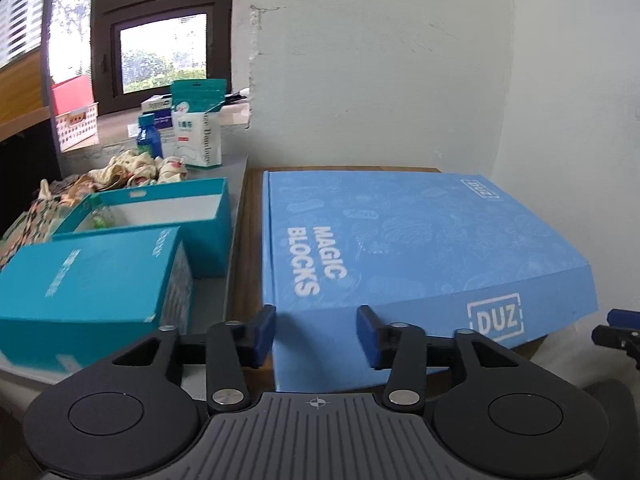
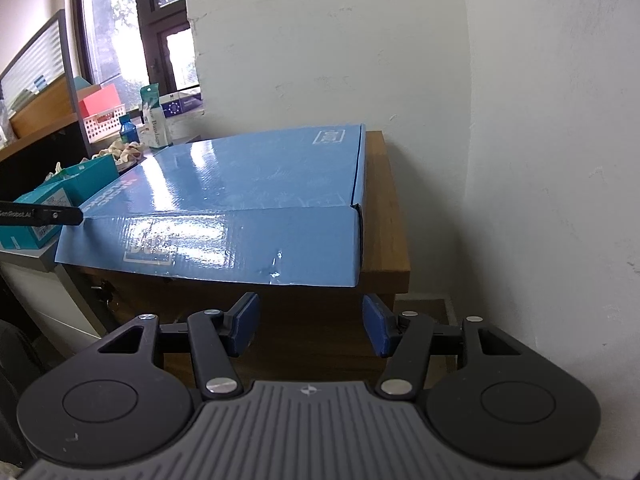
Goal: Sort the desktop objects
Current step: 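Push the closed blue box back along the desk with both tools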
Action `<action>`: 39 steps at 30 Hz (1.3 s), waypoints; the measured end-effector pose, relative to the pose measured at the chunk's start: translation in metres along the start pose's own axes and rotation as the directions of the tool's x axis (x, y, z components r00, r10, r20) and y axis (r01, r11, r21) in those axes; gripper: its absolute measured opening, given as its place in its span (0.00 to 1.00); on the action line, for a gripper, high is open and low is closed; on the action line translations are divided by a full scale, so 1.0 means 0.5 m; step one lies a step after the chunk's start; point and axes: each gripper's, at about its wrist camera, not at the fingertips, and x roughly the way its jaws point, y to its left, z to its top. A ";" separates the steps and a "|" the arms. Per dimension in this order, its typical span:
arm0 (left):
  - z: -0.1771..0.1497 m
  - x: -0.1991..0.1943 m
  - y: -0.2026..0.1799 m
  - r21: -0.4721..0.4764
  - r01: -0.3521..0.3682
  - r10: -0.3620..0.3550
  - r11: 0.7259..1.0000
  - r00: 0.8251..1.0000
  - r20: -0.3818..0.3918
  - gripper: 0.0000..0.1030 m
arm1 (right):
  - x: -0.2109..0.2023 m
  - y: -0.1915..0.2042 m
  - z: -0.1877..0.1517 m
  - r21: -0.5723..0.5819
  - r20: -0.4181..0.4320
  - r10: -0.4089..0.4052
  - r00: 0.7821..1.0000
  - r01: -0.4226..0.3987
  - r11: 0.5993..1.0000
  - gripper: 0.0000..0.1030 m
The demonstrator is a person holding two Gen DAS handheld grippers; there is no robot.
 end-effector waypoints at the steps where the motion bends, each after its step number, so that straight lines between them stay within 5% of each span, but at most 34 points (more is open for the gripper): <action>1: -0.004 -0.005 0.003 -0.001 0.001 -0.001 1.000 1.000 0.004 0.49 | -0.004 0.001 0.001 -0.004 0.002 -0.007 1.000 0.007 1.000 0.62; 10: -0.044 -0.037 -0.006 0.030 0.051 -0.052 0.998 0.998 0.034 0.68 | -0.027 0.017 0.013 -0.014 0.025 -0.045 0.999 0.046 0.999 0.63; 15: -0.062 -0.039 -0.029 0.072 0.060 -0.065 0.996 0.996 0.068 0.91 | -0.035 0.028 0.021 -0.012 0.047 -0.061 0.997 0.062 0.998 0.89; 20: -0.078 -0.033 -0.035 0.033 0.080 -0.083 0.996 0.992 0.090 0.99 | -0.029 0.044 0.029 -0.037 0.058 -0.064 0.996 0.066 0.997 0.99; 39: -0.088 0.009 -0.027 0.000 0.146 -0.146 0.989 0.988 0.049 0.99 | 0.046 0.067 0.046 -0.087 0.021 -0.162 0.987 0.163 0.983 0.99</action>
